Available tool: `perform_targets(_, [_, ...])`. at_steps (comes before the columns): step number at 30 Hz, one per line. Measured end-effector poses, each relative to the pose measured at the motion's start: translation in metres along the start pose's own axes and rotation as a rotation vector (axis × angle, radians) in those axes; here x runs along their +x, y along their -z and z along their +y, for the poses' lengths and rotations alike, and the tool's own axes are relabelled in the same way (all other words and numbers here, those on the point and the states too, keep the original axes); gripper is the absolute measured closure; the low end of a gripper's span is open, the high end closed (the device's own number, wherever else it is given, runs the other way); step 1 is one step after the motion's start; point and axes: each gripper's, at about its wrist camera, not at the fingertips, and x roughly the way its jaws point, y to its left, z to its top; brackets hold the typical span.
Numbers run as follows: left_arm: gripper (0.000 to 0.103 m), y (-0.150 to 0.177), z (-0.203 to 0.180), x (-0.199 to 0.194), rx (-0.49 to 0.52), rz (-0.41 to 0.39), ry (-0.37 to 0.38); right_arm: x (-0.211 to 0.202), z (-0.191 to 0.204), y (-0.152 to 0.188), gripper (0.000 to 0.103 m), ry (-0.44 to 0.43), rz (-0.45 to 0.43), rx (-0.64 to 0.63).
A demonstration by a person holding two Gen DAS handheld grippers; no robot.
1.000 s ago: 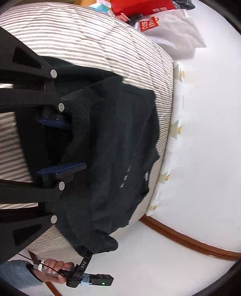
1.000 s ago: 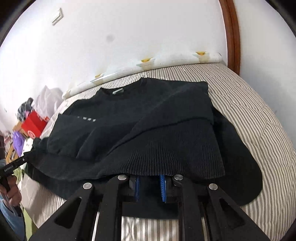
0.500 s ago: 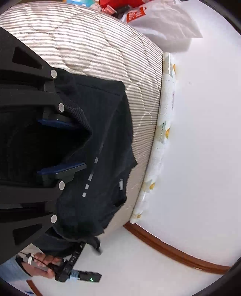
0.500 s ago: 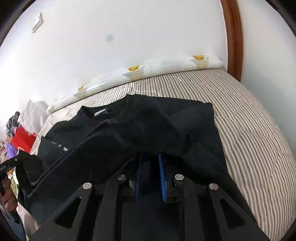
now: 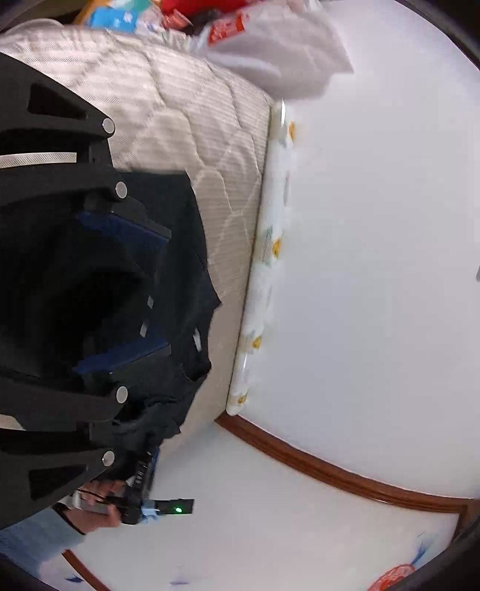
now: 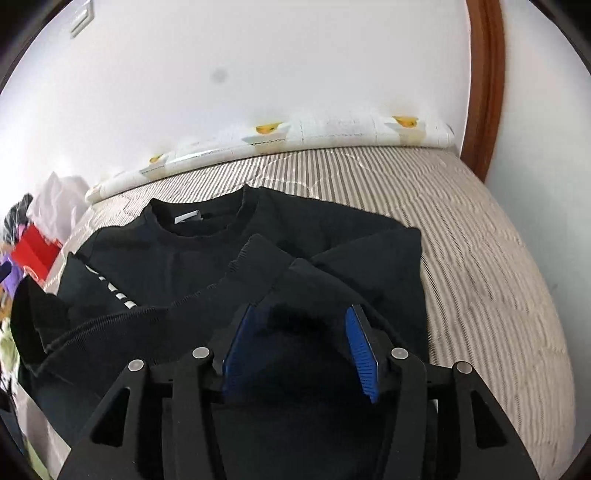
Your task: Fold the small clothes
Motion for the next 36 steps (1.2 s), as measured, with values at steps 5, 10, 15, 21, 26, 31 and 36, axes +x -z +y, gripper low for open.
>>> perform_targets(5, [0.05,0.032,0.023,-0.018,0.0,0.055,-0.044,0.004,-0.002,-0.009,0.046,0.031,-0.019,-0.023])
perform_targets(10, [0.05,0.062,0.031,-0.009,0.06,0.152,-0.098,0.034,-0.003,-0.023,0.044,0.013,0.054,-0.029])
perform_targets(15, [0.05,0.066,0.02,0.018,0.144,0.189,-0.154,0.057,0.002,-0.027,0.079,-0.041,0.121,-0.061])
perform_targets(21, [0.05,0.046,0.01,0.044,0.193,0.159,-0.224,0.006,-0.028,-0.034,0.091,-0.039,-0.152,0.046])
perform_targets(26, [0.05,0.024,0.007,0.065,0.191,0.153,-0.263,0.016,-0.052,-0.035,0.089,0.045,-0.094,0.145])
perform_targets(31, [0.05,0.01,0.017,0.092,0.144,0.176,-0.286,0.028,-0.047,-0.035,0.079,0.092,-0.032,0.092])
perform_targets(36, [0.051,0.004,0.036,0.122,0.048,0.244,-0.273,0.048,-0.05,-0.039,0.06,0.111,0.042,0.069])
